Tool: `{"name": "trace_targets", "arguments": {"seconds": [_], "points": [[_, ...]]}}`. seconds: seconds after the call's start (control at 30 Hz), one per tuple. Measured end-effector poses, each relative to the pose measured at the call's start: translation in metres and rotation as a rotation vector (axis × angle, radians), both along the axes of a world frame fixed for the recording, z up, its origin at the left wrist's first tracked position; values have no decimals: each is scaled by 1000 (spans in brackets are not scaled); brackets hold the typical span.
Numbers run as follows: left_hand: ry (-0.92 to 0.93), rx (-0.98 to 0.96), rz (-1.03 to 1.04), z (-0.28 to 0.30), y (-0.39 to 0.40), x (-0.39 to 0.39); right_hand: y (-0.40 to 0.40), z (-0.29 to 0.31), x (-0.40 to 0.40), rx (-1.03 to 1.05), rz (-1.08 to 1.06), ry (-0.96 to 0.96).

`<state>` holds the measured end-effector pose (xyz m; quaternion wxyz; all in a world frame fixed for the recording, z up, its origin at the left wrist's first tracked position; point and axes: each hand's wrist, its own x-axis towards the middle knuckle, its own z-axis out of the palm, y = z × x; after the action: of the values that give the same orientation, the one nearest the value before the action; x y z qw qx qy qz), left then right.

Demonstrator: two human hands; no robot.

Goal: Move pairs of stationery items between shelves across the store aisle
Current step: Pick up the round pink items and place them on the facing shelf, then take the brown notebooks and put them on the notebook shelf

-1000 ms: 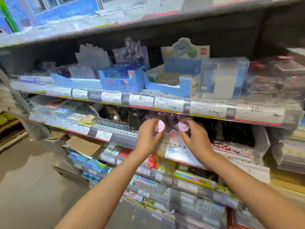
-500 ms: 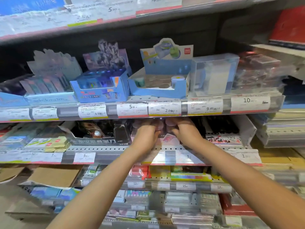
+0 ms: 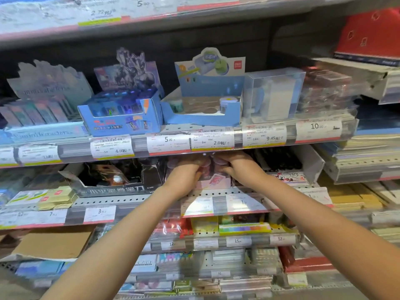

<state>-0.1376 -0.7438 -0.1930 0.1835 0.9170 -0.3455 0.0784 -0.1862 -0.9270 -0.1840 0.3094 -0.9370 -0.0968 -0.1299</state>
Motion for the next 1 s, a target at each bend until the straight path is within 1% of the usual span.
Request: {"name": "trace_targets", "arguments": {"seconds": [0.1,0.23,0.33,0.47,0.6,0.67,0.73,0.83,0.9,1.0], "points": [[-18,-58,-31,-2,2,-1,2,-4,-2,-12,-69,-31],[-36,-18,4,-6,4,-2,7,-14,-5,39,-59,-90],[-55,38,-2,-7,7,-3,6,-17,-5,-13,-67,-109],[-82,25,8,-5,8,-7,5,-12,-7,-65,-62,-127],[-50,97,3,-1,8,-10,5,-7,-11,-148,-53,-134],[-66,145,-21,0,11,-11,6,-2,-12,-204,-50,-145],[-84,152,-41,2,13,-11,6,2,-12,-273,-70,-118],[-100,123,-13,4,18,-14,9,2,-13,-324,-134,-111],[-127,45,-2,2,25,-19,11,-1,-17,-339,-163,-150],[-165,-56,-47,-4,42,-32,19,-14,-28,-296,-99,-252]]}}
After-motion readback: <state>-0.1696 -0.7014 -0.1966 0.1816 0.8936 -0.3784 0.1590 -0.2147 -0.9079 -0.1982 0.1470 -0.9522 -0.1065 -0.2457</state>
